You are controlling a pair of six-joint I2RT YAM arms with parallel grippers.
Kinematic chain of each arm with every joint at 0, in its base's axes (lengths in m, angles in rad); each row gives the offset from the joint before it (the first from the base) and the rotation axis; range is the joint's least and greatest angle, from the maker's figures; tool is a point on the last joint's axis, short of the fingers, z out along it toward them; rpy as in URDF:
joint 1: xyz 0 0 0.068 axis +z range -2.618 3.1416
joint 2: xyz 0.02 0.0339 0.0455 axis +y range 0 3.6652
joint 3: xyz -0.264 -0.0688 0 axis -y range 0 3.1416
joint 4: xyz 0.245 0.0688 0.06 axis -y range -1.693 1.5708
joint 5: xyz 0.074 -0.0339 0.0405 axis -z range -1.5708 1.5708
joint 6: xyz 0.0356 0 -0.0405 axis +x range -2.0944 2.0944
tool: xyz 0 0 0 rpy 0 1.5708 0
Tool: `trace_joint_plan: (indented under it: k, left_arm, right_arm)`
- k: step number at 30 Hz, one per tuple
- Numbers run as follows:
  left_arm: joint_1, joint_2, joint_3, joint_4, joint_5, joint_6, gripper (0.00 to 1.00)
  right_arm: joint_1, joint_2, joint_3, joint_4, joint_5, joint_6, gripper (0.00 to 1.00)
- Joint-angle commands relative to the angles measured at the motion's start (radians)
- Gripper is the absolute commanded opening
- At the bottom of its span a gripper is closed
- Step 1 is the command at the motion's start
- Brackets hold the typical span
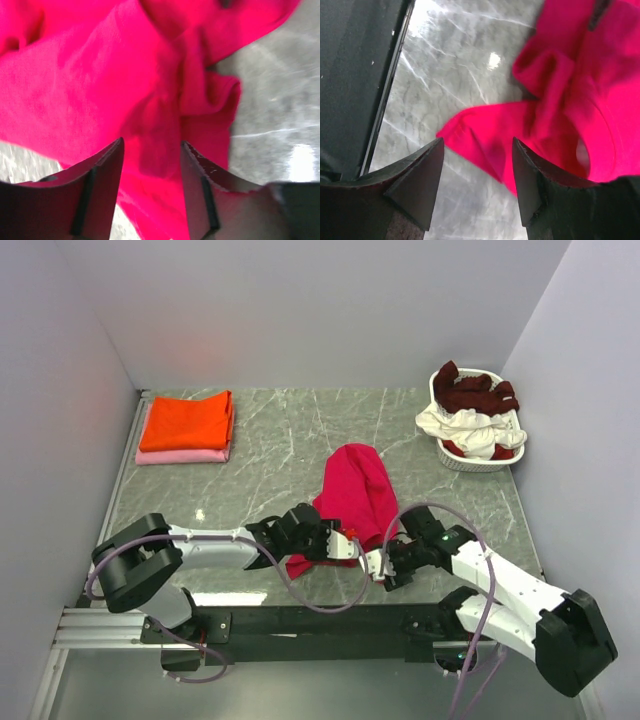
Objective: Fold and stack the t-shirts
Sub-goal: Flatten the tshirt out
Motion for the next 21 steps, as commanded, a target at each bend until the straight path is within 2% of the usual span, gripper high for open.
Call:
trace_joint_plan:
  k: [1,4,9,10,12,13,17,21]
  left_arm:
    - [0.016,0.018,0.002,0.080,-0.009,0.009,0.53]
    - [0.033,0.022,-0.017,0.106,-0.004,0.007,0.50]
    - [0.052,0.044,-0.015,0.111,0.020,0.009,0.45]
    - [0.053,0.053,-0.015,0.108,0.028,0.010,0.43]
    - [0.056,0.064,-0.020,0.102,0.034,0.012,0.39]
    - [0.056,0.064,-0.024,0.100,0.043,0.013,0.39]
    - [0.055,0.012,-0.069,0.115,0.050,0.004,0.49]
    - [0.055,-0.037,-0.069,0.077,0.077,0.000,0.53]
  right_arm:
    - [0.081,0.033,-0.018,0.121,0.062,0.047,0.63]
    - [0.093,0.068,-0.017,0.152,0.100,0.059,0.61]
    - [0.095,0.091,-0.018,0.183,0.120,0.074,0.51]
    - [0.095,0.094,-0.017,0.184,0.122,0.088,0.44]
    - [0.093,0.100,-0.012,0.187,0.128,0.102,0.35]
    - [0.093,0.100,-0.011,0.187,0.131,0.111,0.30]
    - [0.087,0.090,-0.012,0.183,0.120,0.122,0.22]
    - [0.074,0.082,-0.006,0.163,0.102,0.119,0.13]
